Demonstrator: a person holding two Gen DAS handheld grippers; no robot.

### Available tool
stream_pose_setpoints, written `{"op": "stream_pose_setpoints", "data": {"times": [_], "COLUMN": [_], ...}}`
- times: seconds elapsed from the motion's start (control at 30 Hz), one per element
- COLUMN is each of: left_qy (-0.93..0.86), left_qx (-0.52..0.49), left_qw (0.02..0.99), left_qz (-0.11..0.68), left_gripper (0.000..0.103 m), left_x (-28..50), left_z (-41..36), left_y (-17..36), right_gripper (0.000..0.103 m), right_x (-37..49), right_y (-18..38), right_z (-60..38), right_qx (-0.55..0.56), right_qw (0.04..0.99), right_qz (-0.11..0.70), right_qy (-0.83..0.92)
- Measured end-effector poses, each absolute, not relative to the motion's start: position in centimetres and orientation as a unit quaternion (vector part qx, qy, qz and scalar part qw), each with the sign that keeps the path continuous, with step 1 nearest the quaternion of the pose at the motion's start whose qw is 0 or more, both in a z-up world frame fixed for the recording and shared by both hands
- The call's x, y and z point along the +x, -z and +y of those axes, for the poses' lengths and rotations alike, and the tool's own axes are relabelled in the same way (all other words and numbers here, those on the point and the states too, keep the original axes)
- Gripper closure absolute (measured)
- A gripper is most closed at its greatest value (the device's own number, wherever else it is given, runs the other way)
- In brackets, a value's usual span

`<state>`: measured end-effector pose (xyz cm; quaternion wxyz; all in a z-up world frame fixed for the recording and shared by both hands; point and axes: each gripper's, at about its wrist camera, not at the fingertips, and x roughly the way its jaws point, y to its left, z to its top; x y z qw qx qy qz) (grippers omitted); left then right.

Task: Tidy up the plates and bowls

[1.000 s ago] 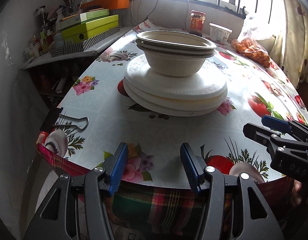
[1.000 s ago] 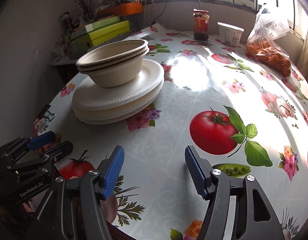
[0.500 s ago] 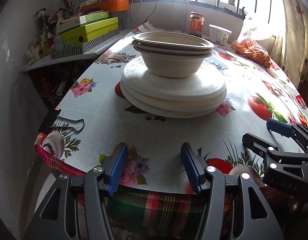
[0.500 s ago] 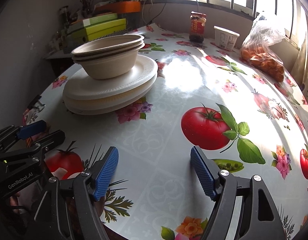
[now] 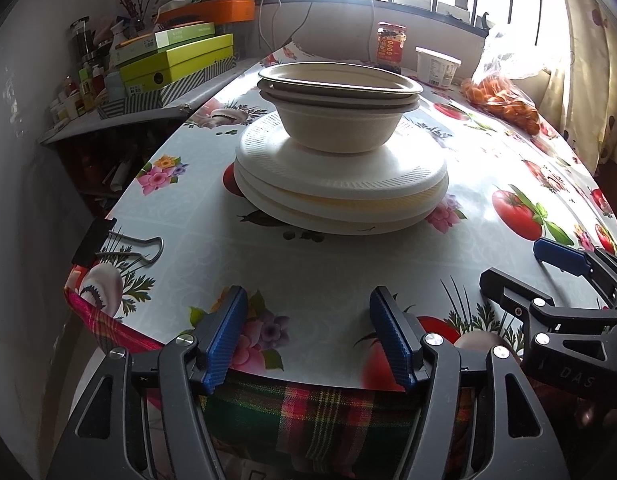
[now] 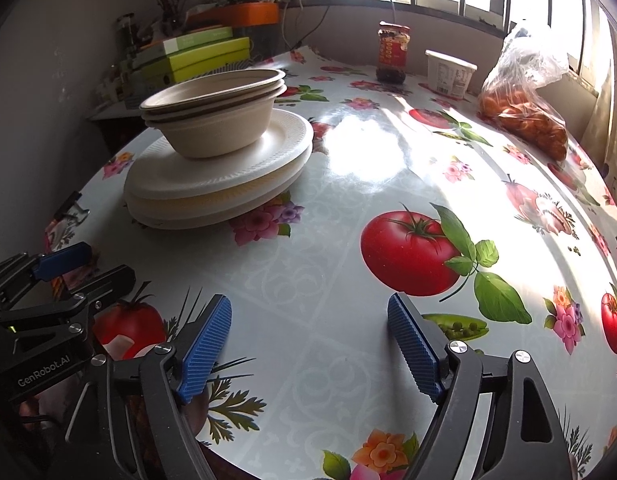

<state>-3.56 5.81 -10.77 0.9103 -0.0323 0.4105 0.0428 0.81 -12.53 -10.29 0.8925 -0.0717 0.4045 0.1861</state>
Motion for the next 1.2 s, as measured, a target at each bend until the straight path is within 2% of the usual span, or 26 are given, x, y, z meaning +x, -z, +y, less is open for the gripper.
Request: {"op": "stream_pose_setpoints", "data": {"times": [1.2], "left_qy": [-0.045], "left_qx": [-0.033], "left_qw": [0.909], "left_qz": [0.413], "left_gripper": [0.036], "left_x": [-3.50], "left_z": [5.77], "left_y": [10.85], "right_gripper": [0.019], "right_x": [0.76], "right_y": [10.34], "right_z": [-12.63], "right_qx": [-0.073], "right_qw": [0.893], "right_qz": [0.404], "right_qy": [-0.185]}}
